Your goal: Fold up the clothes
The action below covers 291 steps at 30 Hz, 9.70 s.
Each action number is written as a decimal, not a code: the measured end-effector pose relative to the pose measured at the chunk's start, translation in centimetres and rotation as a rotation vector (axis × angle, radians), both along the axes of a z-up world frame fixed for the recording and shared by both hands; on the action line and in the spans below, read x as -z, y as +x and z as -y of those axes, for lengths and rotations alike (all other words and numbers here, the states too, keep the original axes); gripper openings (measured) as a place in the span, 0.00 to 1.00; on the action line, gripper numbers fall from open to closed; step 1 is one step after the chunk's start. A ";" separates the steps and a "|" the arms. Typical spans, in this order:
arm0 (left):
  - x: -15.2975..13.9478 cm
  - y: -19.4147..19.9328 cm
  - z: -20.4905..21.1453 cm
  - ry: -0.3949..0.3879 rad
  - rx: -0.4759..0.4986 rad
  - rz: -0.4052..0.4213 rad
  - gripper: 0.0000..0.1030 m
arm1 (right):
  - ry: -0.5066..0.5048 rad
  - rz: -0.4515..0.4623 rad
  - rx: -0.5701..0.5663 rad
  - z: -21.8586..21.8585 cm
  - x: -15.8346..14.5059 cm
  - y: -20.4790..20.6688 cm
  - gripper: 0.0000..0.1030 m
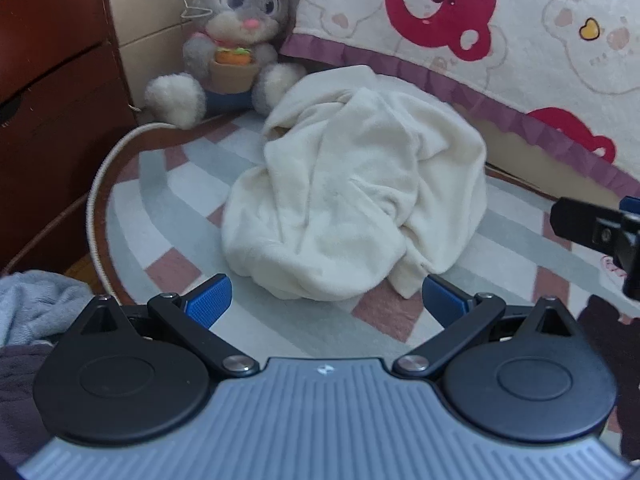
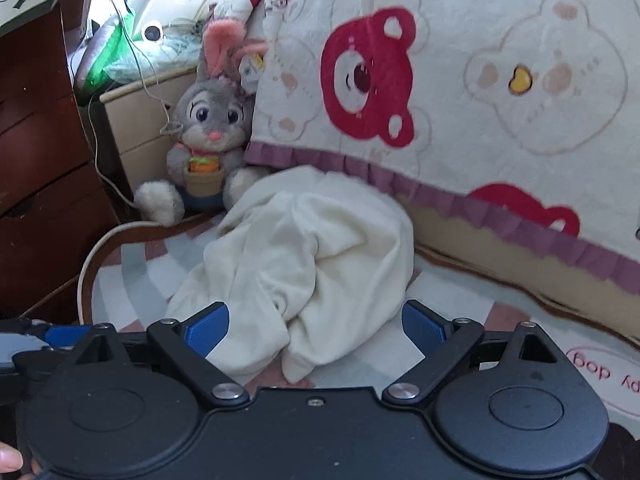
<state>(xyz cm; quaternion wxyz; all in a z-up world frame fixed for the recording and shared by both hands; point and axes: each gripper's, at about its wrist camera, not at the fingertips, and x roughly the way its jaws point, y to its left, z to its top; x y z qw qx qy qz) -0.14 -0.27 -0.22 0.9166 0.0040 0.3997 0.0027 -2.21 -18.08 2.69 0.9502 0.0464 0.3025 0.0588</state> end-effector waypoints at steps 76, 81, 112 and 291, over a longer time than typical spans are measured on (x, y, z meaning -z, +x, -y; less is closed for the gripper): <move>11.1 11.6 -5.9 -0.077 -0.076 0.017 0.90 | 0.414 -0.183 0.182 2.6 10.5 6.3 0.87; 12.3 11.8 -6.2 -0.132 -0.107 -0.009 0.93 | 0.496 -0.198 0.165 2.2 11.8 6.2 0.58; 0.4 -1.3 1.5 0.060 0.286 0.635 0.16 | 0.490 -0.192 0.192 5.0 10.6 3.0 0.54; 12.9 0.6 12.6 -0.254 0.566 -0.246 0.66 | -0.061 -0.356 0.449 12.6 11.6 -13.1 0.77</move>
